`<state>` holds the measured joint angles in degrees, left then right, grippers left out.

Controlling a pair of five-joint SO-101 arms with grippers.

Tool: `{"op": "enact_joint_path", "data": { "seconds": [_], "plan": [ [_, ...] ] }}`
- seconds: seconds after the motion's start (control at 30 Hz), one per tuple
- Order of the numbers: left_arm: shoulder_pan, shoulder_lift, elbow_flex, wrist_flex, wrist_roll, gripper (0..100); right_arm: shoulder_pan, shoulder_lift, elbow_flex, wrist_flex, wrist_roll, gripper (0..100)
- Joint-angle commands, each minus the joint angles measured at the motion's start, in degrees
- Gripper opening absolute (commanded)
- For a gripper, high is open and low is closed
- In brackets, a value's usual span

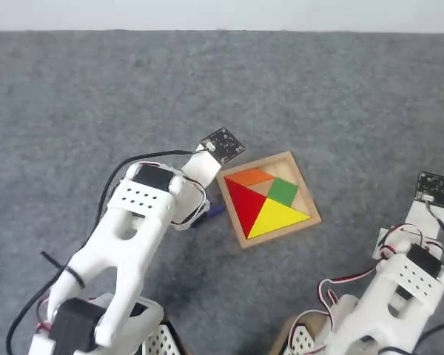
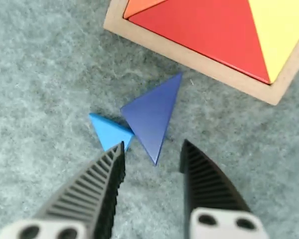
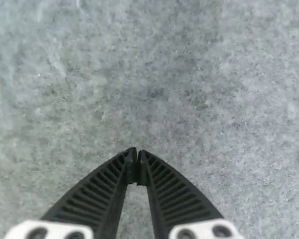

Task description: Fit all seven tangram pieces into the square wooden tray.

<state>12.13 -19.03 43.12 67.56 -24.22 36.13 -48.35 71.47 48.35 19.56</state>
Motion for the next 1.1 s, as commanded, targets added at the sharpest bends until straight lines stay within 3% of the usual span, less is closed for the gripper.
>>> {"op": "enact_joint_path", "data": {
  "seconds": [0.0,0.33,0.73,1.07],
  "plan": [
    [-0.2,-0.8,-0.8,-3.0,0.3,20,0.5,-2.2,-1.0,-1.1,0.6,1.3],
    [-0.4,21.1,-8.8,-9.1,-1.8,21,-0.6,-2.2,-1.0,-1.1,0.6,1.3],
    [-0.4,26.9,-11.3,-9.4,-3.1,21,-0.6,-2.2,-1.0,-1.2,0.6,1.3],
    [-0.2,26.8,-14.3,-6.0,-3.3,4,-0.6,-2.2,-1.0,-1.2,0.6,1.3]
  ]
}}
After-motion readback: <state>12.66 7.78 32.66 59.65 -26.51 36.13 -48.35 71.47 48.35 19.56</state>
